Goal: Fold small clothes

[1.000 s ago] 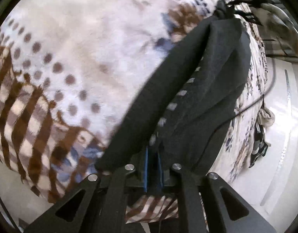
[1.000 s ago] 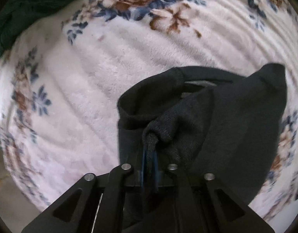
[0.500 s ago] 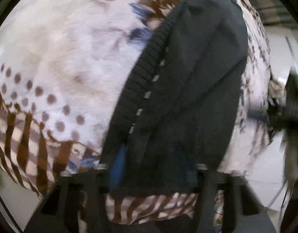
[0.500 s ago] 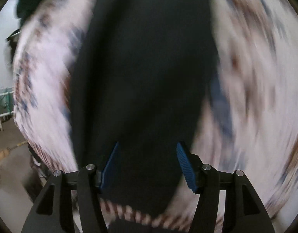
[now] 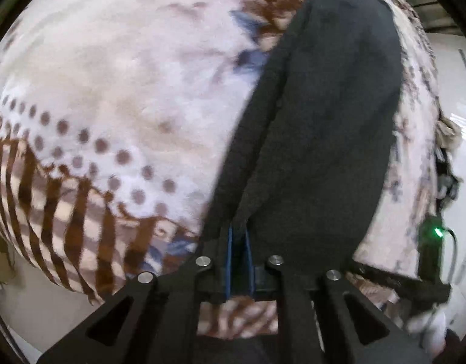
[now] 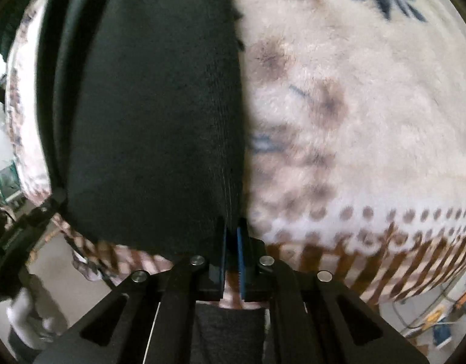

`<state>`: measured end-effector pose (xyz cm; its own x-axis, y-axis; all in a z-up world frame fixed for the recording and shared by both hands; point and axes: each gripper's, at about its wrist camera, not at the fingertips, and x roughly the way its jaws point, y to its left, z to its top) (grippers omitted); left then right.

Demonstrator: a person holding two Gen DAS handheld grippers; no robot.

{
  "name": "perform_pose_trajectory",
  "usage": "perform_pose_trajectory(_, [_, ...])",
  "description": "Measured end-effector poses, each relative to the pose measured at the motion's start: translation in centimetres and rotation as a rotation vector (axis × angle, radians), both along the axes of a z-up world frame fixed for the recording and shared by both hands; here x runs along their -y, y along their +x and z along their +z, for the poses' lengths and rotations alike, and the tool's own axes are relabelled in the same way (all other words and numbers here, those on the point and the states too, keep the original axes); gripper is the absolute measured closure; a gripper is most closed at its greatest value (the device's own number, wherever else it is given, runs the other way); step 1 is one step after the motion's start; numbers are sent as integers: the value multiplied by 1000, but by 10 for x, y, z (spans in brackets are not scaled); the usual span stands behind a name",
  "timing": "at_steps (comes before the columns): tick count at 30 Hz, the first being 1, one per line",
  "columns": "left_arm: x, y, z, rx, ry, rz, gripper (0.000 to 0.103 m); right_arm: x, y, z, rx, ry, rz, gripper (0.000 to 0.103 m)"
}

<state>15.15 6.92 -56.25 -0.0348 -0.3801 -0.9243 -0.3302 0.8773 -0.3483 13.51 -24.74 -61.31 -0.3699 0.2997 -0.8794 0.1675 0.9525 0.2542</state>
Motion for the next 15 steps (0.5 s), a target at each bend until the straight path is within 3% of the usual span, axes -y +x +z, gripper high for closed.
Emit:
perform_pose_trajectory(2, [-2, 9, 20, 21, 21, -30, 86, 4, 11, 6, -23, 35, -11, 83])
perform_pose_trajectory(3, [-4, 19, 34, 55, 2, -36, 75, 7, 18, 13, -10, 59, -26, 76])
perform_pose_trajectory(4, [-6, 35, 46, 91, -15, -30, 60, 11, 24, 21, 13, 78, -39, 56])
perform_pose_trajectory(5, [-9, 46, 53, 117, -24, -24, 54, 18, 34, 32, 46, 87, -51, 45])
perform_pose_trajectory(6, [-12, 74, 63, 176, -56, -6, 47, 24, 46, 45, 82, 90, -63, 45])
perform_pose_trajectory(9, [-12, 155, 71, 286, -98, 5, 47, 41, 94, 69, 160, 88, -108, 45])
perform_pose_trajectory(12, [-1, 247, 63, 367, -97, -24, 47, 52, 156, 80, 235, 65, -160, 45])
perform_pose_trajectory(15, [10, 323, 43, 392, -83, -72, 47, 69, 225, 88, 337, 20, -202, 45])
